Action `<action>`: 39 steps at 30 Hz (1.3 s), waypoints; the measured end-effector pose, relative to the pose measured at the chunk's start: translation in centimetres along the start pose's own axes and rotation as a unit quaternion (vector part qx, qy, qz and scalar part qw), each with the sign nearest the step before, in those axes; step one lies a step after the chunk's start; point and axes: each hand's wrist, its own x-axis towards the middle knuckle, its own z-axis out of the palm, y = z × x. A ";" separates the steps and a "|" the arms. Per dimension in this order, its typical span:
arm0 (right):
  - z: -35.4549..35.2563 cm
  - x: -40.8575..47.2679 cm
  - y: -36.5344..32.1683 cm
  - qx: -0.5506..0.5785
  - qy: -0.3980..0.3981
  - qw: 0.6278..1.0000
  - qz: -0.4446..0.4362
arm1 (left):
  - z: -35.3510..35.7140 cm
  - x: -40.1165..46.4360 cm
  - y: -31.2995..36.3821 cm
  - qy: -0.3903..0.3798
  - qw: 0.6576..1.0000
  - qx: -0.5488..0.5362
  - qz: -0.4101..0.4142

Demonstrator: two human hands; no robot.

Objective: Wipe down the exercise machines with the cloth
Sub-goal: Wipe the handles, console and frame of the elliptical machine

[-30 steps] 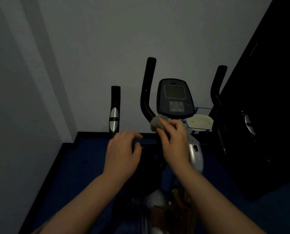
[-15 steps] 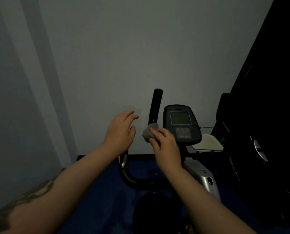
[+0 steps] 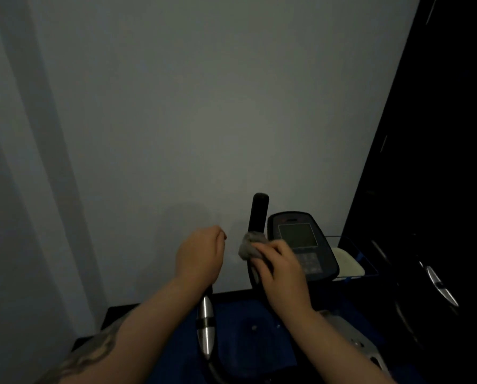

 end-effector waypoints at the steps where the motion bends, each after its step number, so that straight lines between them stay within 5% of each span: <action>1: -0.5 0.1 0.3 -0.005 -0.012 1.000 -0.005 | 0.2 -0.2 0.0 0.029 1.000 -0.001 0.005; 7: -2.1 5.6 -1.0 -0.107 0.082 0.990 -0.047 | 0.7 -0.3 -0.5 0.106 0.992 0.004 0.068; 13: 0.1 1.6 0.3 -0.054 -0.042 0.995 -0.072 | 0.8 -0.6 -0.4 0.112 0.991 0.000 0.074; 18: -2.1 6.1 -1.4 -0.010 0.100 0.991 -0.084 | 0.7 -0.6 -0.4 0.117 0.991 -0.013 0.068; 21: -1.1 7.1 -1.1 -0.030 0.079 0.993 -0.083 | 0.6 -0.6 -0.4 0.112 0.991 -0.012 0.074; 26: -0.7 2.8 1.6 0.028 -0.048 0.997 -0.049 | 0.7 -0.7 -0.4 0.102 0.993 -0.009 0.064; 31: -2.3 6.7 -1.3 0.080 0.105 0.991 -0.021 | 0.5 -0.7 -0.2 0.106 0.993 -0.006 0.056; 39: -0.7 2.7 0.1 0.114 0.056 0.991 0.040 | 0.5 -0.7 -0.3 0.098 0.994 -0.015 0.048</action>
